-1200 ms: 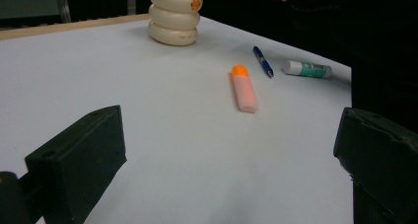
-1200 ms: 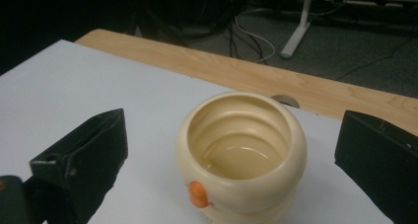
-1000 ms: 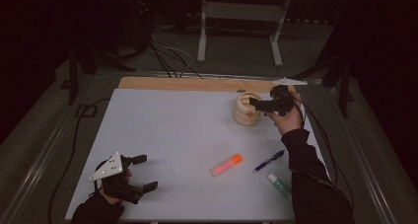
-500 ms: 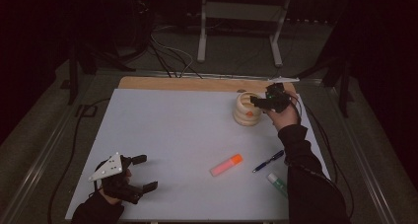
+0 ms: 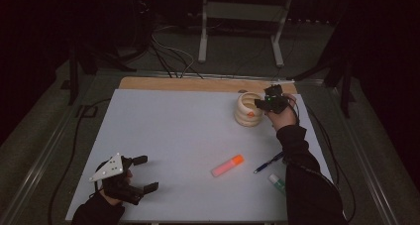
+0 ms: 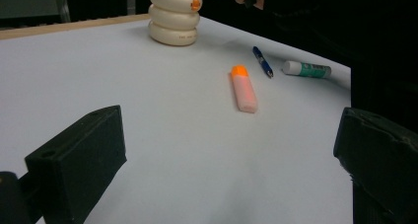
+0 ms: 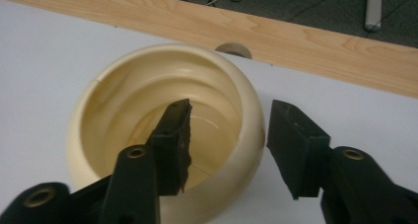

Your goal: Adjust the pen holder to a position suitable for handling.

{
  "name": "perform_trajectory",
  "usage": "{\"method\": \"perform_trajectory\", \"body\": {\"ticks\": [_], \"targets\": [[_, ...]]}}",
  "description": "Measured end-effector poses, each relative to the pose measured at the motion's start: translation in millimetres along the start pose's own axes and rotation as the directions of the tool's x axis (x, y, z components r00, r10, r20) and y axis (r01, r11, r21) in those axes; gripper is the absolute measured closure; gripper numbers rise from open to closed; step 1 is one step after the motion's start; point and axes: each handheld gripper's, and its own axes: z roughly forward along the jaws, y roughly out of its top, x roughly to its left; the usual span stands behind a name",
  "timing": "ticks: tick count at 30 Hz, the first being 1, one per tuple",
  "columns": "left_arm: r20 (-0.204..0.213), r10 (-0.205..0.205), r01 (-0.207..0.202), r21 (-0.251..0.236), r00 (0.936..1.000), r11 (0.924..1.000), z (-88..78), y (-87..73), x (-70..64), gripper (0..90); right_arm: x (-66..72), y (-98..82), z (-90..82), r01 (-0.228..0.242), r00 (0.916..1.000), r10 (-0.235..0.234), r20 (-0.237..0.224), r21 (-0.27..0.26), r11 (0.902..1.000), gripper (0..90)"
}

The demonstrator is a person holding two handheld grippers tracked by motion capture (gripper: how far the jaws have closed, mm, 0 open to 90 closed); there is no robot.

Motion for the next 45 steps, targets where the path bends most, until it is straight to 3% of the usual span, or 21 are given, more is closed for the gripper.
{"method": "perform_trajectory", "body": {"ticks": [7, 13, 18, 29, 45], "targets": [[0.002, -0.003, 0.003, 0.001, 1.0000, 1.0000, 0.1, -0.2, 0.1, 0.0, 0.1, -1.1, 5.5, -0.012, 0.9995, 0.011, 0.029, 0.026, 0.9996, 61.9], [0.001, -0.001, 0.001, 0.002, 1.0000, 1.0000, 0.2, 0.0, -0.1, 0.0, 1.6, 1.8, 3.4, -0.031, 0.9985, 0.029, 0.046, 0.035, 0.9989, 74.5], [0.002, 0.001, -0.001, 0.000, 1.0000, 1.0000, -0.1, 0.1, 0.1, 0.0, 6.2, 2.4, 1.6, -0.011, 0.9985, 0.009, 0.053, 0.045, 0.9989, 75.1], [0.002, 0.000, 0.000, 0.002, 1.0000, 1.0000, 0.6, 0.0, 0.1, 0.0, 22.1, 1.8, -5.0, 0.033, 0.9994, -0.033, 0.012, 0.043, 0.9985, 75.7], [0.003, 0.005, -0.005, 0.003, 1.0000, 1.0000, 0.6, 0.5, -0.3, 0.0, 62.8, 7.2, -18.4, 0.096, 0.9945, -0.094, -0.046, 0.042, 0.9945, 76.0]]}}
